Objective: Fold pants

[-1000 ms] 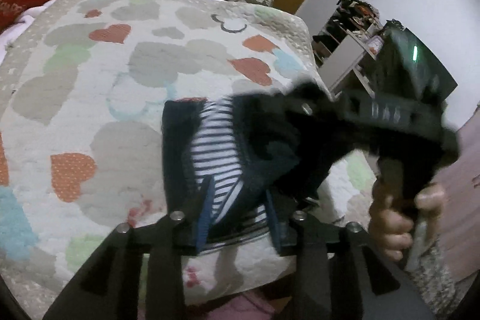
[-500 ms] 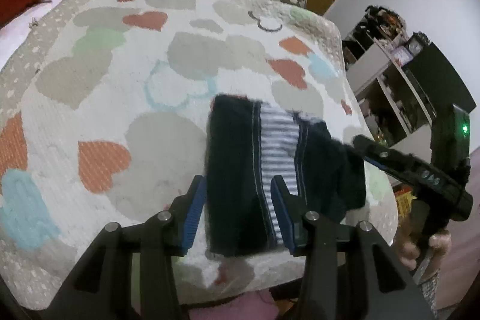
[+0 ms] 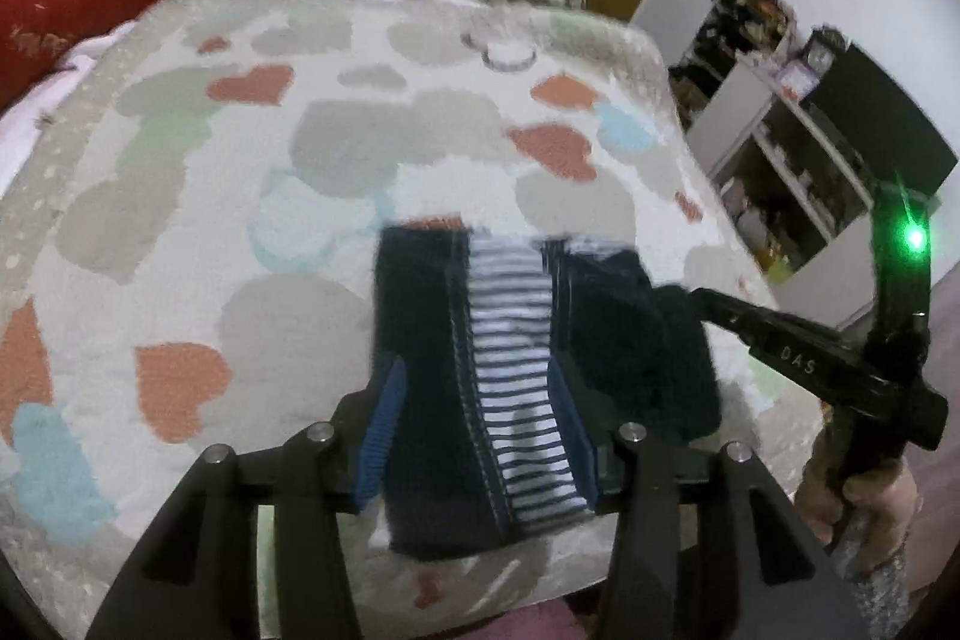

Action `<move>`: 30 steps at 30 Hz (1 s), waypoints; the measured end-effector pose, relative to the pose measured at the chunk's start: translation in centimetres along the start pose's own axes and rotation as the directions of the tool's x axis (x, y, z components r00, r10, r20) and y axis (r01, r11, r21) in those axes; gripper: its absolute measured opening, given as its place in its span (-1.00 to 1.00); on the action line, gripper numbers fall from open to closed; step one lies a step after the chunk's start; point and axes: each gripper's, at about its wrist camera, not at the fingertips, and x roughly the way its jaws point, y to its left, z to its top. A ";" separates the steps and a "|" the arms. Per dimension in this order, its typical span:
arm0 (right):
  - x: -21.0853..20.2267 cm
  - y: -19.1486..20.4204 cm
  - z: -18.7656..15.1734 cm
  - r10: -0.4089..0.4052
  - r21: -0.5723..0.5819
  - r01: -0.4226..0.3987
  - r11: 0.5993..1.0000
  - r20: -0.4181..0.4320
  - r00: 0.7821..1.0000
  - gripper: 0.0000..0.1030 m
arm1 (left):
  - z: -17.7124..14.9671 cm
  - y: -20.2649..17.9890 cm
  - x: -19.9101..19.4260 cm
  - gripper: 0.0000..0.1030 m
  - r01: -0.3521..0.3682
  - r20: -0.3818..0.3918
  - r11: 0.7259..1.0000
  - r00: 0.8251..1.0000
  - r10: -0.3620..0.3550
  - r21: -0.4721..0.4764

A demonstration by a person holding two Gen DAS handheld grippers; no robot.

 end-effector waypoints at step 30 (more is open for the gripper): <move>6.2 -1.9 -1.0 0.335 0.189 -0.328 0.926 -0.010 0.942 0.22 | 1.6 3.5 6.4 0.23 0.280 -0.100 0.952 0.951 -0.293 -0.127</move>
